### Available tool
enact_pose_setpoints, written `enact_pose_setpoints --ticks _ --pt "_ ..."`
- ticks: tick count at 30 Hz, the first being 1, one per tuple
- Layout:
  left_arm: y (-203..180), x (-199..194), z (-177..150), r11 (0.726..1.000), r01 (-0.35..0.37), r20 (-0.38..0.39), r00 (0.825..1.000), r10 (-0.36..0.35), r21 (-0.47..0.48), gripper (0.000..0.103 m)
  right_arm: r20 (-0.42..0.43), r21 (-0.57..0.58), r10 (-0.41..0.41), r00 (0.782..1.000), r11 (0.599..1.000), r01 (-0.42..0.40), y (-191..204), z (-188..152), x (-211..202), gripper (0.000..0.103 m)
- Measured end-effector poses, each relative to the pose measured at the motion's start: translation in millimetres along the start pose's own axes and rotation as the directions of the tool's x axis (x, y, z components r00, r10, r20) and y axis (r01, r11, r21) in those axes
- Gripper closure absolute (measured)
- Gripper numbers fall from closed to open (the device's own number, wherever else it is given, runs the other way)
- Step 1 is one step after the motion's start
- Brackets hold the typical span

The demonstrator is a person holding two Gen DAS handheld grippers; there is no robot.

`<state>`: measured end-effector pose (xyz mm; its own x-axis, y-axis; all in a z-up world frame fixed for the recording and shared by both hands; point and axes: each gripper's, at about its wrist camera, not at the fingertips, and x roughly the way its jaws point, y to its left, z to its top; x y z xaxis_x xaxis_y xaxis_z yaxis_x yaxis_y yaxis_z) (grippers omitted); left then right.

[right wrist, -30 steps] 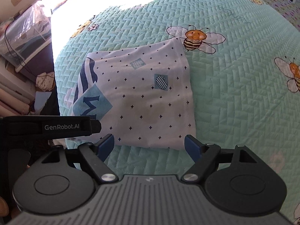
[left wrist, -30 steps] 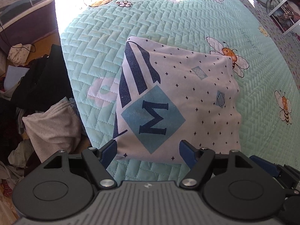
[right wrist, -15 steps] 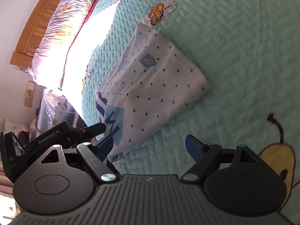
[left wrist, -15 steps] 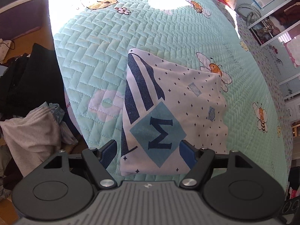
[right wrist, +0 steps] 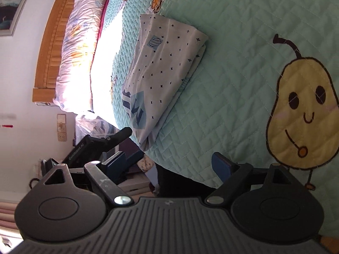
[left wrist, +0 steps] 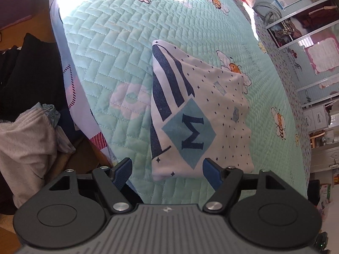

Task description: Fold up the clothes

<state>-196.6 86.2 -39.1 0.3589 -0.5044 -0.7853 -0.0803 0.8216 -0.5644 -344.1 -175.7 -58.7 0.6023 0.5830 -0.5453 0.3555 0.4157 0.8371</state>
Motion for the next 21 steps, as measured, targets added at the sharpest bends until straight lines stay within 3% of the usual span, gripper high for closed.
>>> enact_pose_setpoints --ticks 2,4,6,7,8,10,11,13,14,15,17,21 --pt "-4.7 -4.1 0.3 0.999 0.017 0.004 1.000 -0.017 0.043 0.027 0.053 -0.091 -0.014 0.998 0.996 0.018 12.3 -3.6 -6.7 0.015" --pt "-20.1 -9.6 -2.0 0.986 0.000 0.021 1.000 -0.004 0.167 0.027 0.107 -0.181 -0.022 0.994 0.983 0.041 24.7 -7.2 -13.3 0.015" --pt "-40.2 -25.5 -10.1 0.952 -0.061 0.132 0.991 0.022 0.298 0.027 0.161 -0.267 -0.026 0.987 0.961 0.069 37.0 -10.8 -20.0 0.015" --pt "-52.6 -38.0 -16.8 0.922 -0.110 0.226 0.974 0.025 0.370 0.027 0.188 -0.309 -0.026 0.982 0.947 0.084 43.2 -12.6 -23.3 0.015" --pt "-65.5 -50.6 -25.3 0.884 -0.167 0.325 0.945 0.019 0.436 0.027 0.215 -0.350 -0.024 0.976 0.932 0.100 49.3 -14.4 -26.6 0.015" --pt "-92.2 -77.5 -48.8 0.778 -0.321 0.539 0.842 -0.028 0.541 0.023 0.289 -0.444 -0.042 0.956 0.879 0.173 62.8 -20.6 -36.6 0.015" --pt "-101.7 -86.2 -58.2 0.741 -0.359 0.600 0.797 -0.072 0.567 0.012 0.339 -0.479 -0.065 0.939 0.847 0.231 68.9 -25.1 -42.2 0.015" --pt "-116.8 -99.1 -74.4 0.682 -0.396 0.672 0.715 -0.191 0.615 0.000 0.449 -0.506 -0.106 0.887 0.788 0.350 72.5 -32.3 -52.5 0.015" --pt "-122.3 -102.7 -81.4 0.655 -0.395 0.685 0.679 -0.264 0.644 0.000 0.503 -0.512 -0.122 0.855 0.755 0.409 73.9 -35.9 -57.7 0.015" --pt "-129.7 -103.6 -85.7 0.630 -0.393 0.682 0.660 -0.315 0.670 0.000 0.556 -0.513 -0.135 0.820 0.720 0.467 75.3 -39.4 -62.9 0.015" --pt "-147.1 -96.8 -85.4 0.599 -0.366 0.647 0.674 -0.358 0.712 0.000 0.645 -0.489 -0.171 0.745 0.657 0.574 73.8 -38.8 -69.8 0.015" --pt "-174.4 -76.0 -76.0 0.601 -0.226 0.551 0.712 -0.435 0.766 0.000 0.713 -0.401 -0.227 0.663 0.644 0.651 57.3 -27.3 -83.4 0.015"
